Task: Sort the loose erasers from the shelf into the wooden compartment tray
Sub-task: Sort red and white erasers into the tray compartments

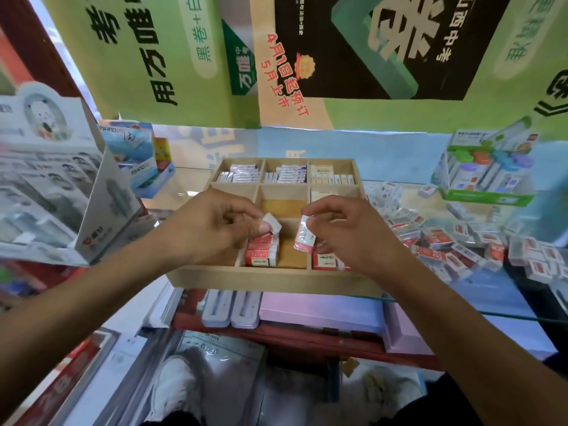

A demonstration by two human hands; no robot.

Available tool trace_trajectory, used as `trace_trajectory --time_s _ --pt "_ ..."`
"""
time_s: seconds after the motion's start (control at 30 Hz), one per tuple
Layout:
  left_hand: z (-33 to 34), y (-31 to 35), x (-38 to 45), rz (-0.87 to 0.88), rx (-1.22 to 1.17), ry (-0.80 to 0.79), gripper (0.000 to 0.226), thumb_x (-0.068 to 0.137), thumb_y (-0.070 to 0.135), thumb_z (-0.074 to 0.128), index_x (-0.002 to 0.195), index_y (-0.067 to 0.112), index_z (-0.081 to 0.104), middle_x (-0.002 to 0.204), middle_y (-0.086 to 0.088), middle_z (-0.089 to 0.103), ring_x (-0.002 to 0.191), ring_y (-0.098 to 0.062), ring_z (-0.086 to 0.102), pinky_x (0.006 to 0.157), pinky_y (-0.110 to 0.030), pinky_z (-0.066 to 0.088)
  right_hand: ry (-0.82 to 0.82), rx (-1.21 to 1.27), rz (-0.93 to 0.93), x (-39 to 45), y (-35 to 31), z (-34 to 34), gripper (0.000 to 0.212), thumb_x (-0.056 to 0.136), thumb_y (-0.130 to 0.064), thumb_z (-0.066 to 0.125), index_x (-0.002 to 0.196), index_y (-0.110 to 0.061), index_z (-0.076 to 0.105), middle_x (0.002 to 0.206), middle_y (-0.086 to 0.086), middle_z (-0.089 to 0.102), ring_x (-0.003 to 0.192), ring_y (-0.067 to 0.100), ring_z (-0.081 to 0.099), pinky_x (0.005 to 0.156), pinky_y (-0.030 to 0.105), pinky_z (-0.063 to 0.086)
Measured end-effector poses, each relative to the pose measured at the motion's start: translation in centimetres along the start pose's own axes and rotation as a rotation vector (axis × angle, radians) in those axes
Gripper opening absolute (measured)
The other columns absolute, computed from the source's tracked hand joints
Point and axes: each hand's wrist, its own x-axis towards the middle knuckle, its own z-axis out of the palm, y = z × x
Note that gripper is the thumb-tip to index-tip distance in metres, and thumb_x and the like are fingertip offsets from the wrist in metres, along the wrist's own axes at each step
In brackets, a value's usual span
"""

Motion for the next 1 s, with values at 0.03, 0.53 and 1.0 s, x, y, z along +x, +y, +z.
trace_trajectory --time_s 0.03,0.53,1.0 --pt "0.0 0.0 -0.1 0.014 0.034 -0.011 0.018 0.078 0.038 0.068 0.094 0.031 0.075 0.069 0.009 0.071 0.064 -0.003 0.064 0.064 -0.018 0.049 0.004 -0.013 -0.008 -0.1 0.1 0.0 0.016 0.093 -0.018 0.058 0.102 -0.024 0.071 0.104 -0.009 0.063 0.081 0.01 0.068 0.07 0.024 0.06" --pt "1.0 0.1 0.1 0.04 0.558 -0.198 0.016 0.083 0.02 0.072 0.098 0.027 0.073 0.089 0.018 0.062 0.082 0.001 0.057 0.069 -0.008 0.039 0.023 -0.037 -0.033 -0.7 0.5 0.1 0.015 0.09 -0.018 0.062 0.1 -0.023 0.072 0.097 -0.011 0.067 0.082 0.016 0.069 0.08 0.042 0.058" --pt "1.2 0.4 1.7 -0.143 0.446 -0.27 0.017 0.078 0.012 0.078 0.074 0.028 0.075 0.078 0.017 0.069 0.08 -0.001 0.062 0.068 -0.013 0.043 -0.046 -0.036 0.023 -0.6 1.0 0.3 0.025 0.087 -0.008 0.065 0.107 -0.024 0.067 0.103 0.002 0.067 0.083 0.015 0.071 0.076 0.034 0.06"
